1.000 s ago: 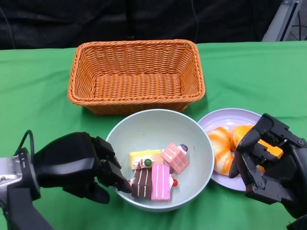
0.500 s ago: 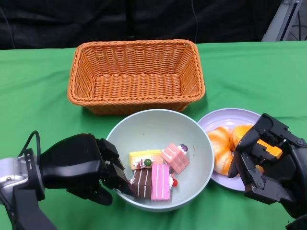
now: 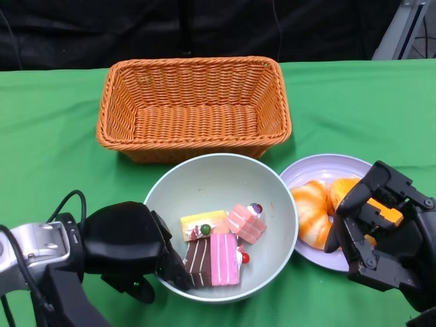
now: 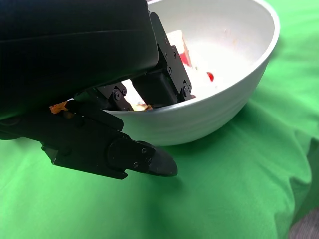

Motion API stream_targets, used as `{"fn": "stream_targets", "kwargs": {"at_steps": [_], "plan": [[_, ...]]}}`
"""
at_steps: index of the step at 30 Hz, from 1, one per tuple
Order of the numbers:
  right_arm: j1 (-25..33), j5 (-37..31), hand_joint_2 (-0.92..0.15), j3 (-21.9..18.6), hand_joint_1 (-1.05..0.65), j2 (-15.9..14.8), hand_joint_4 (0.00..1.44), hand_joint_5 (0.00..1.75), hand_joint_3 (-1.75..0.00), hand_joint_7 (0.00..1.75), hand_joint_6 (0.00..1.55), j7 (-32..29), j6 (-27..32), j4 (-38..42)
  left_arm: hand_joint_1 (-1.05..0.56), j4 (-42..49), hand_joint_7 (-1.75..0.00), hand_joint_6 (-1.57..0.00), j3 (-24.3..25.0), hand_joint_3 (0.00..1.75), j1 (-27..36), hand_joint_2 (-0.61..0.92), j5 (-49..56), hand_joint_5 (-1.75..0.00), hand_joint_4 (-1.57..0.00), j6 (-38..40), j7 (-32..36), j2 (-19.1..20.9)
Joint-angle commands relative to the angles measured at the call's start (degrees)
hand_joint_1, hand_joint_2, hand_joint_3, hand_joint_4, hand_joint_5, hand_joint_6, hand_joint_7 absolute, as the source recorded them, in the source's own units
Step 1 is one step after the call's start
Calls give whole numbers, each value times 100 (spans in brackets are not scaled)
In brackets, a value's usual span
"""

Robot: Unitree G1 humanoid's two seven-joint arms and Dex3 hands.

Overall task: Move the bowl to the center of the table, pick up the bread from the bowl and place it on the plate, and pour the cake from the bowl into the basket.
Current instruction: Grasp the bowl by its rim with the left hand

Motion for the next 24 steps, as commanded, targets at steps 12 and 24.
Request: {"fn": "stream_targets", "kwargs": {"at_steps": [12,24], "plan": [[29,20,-53,17,-16,28,69,175,-113,154,57,-71,-48,-100,-47,-186,0,-84,-49,17,92,92,-216,-14,-82,225,-516,78],[-5,-127,-53,25,-13,18,68,175,-116,154,56,-102,-104,-31,-37,17,-8,-79,-2,19,167,92,-310,-8,-81,249,-207,-52]]}}
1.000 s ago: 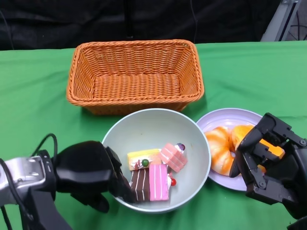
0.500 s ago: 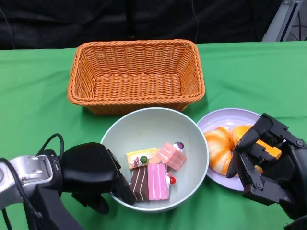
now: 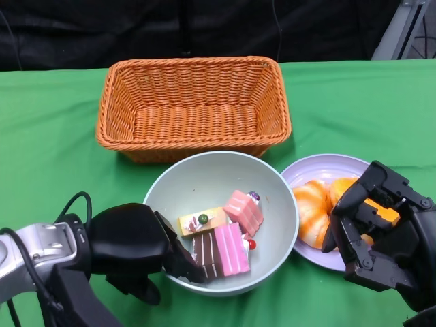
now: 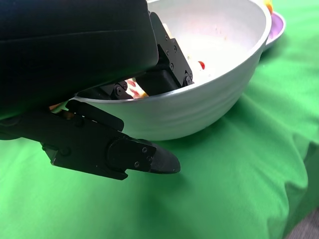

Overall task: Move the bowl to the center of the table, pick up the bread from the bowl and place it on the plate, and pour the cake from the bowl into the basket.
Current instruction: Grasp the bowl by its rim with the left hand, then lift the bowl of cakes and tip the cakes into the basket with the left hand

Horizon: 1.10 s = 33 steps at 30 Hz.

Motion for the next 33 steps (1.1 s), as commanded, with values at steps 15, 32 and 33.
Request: {"fn": "stream_targets", "kwargs": {"at_steps": [15,32,33], "plan": [[-27,-20,-53,-38,-12,-4,68,175,-117,155,56,-2,-166,53,-34,376,-6,-115,-61,18,-11,92,106,-115,-75,-62,159,4],[-61,-111,-54,-6,-13,-13,67,175,-114,155,54,55,-310,212,-26,1086,-160,-52,192,22,-8,92,-299,-174,-61,-1038,1560,-82],[-62,-120,-54,-4,-13,-10,67,175,-114,155,54,47,-306,218,-26,1080,-162,-50,221,22,-8,92,-402,-175,-60,-1098,1480,-54]]}}
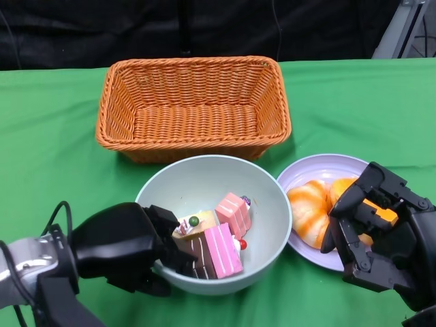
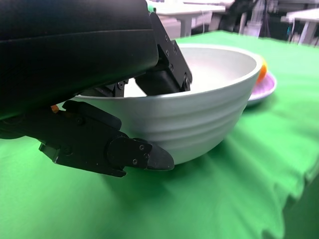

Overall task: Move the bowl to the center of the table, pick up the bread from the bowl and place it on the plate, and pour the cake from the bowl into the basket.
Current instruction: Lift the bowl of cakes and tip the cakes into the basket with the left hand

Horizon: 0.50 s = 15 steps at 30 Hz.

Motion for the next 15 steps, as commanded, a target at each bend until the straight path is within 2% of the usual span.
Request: {"fn": "stream_targets", "kwargs": {"at_steps": [1,11,14,15], "plan": [[-27,-18,-54,-21,-13,-9,67,175,-114,155,54,-22,-81,58,-27,53,-157,-52,140,23,15,92,-331,-175,-60,-229,-131,101],[-17,-22,-55,-19,-12,-28,66,175,-113,154,53,-52,-28,42,-30,-180,-152,-57,451,27,148,92,-1387,-175,-63,-653,-941,236],[-23,-3,-54,-39,-12,-39,66,175,-113,154,53,-25,-67,74,-30,-332,-144,-61,590,27,202,92,-1751,-175,-65,-752,-1184,252],[-20,15,-54,-42,-12,-35,66,175,-113,154,53,-24,-49,66,-30,-378,-148,-59,629,27,216,92,-1890,-175,-65,-773,-1275,256]]}}
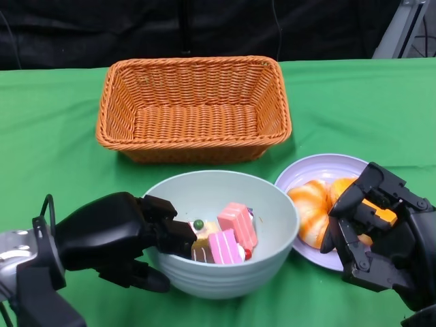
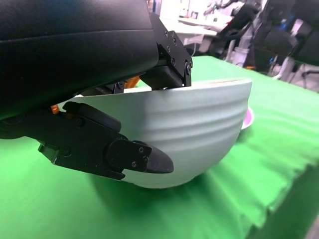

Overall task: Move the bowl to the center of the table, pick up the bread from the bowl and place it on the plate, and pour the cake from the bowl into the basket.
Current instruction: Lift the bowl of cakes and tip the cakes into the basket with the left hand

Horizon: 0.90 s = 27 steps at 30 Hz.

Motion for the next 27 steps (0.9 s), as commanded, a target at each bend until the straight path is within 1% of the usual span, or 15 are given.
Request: {"fn": "stream_targets", "kwargs": {"at_steps": [1,4,5,6,8,12,17,20,21,22,24,27], "plan": [[-1,39,-54,-49,-12,-31,66,175,-113,154,53,0,-28,-8,-30,-213,-150,-58,243,27,60,92,-535,-175,-65,-160,-226,131],[3,43,-54,-50,-13,-31,66,175,-113,154,53,-1,-26,-7,-30,-308,-151,-57,366,27,96,92,-780,-175,-65,-184,-424,110],[3,37,-55,-50,-13,-33,66,175,-113,154,53,-1,-31,0,-30,-332,-143,-61,410,28,84,92,-913,-175,-65,-213,-475,99],[5,34,-55,-49,-13,-34,66,175,-113,154,53,-2,-28,3,-30,-362,-131,-66,454,30,75,92,-1032,-175,-66,-232,-527,91],[0,36,-55,-50,-13,-38,66,175,-113,154,53,4,-26,12,-30,-405,-123,-70,527,31,58,92,-1245,-175,-67,-244,-640,58],[-11,16,-55,-34,-12,-36,65,175,-114,154,52,3,-21,29,-28,-466,-120,-70,673,33,-49,92,-1648,-175,-68,-180,-830,-71],[6,-105,-54,-4,-11,-25,65,175,-114,155,52,-46,-71,54,-27,-443,-117,-72,754,35,-195,92,-2051,-166,-68,-26,-1217,-225],[9,-140,-54,-2,-11,-15,66,175,-114,155,53,-54,-78,56,-27,-452,-116,-72,823,35,-196,92,-2164,-164,-69,14,-1400,-285],[26,-234,-54,35,-11,-31,66,175,-114,155,53,-45,-158,88,-27,-336,-116,-72,856,35,-328,92,-2209,-164,-69,102,-1425,-423],[38,-369,-53,77,-11,-54,67,175,-113,156,54,-43,-262,131,-26,-199,-119,-73,895,38,-469,92,-2236,-170,-67,165,-1438,-563],[53,-544,-52,131,-12,-78,68,175,-112,157,55,-36,-418,202,-26,-9,-121,-72,985,40,-657,92,-2218,-174,-65,234,-1461,-754],[91,-591,-52,192,-12,-57,70,175,-112,157,56,-29,-468,235,-24,262,-121,-71,1130,40,-934,92,-2168,-175,-64,406,-1447,-1016]]}}
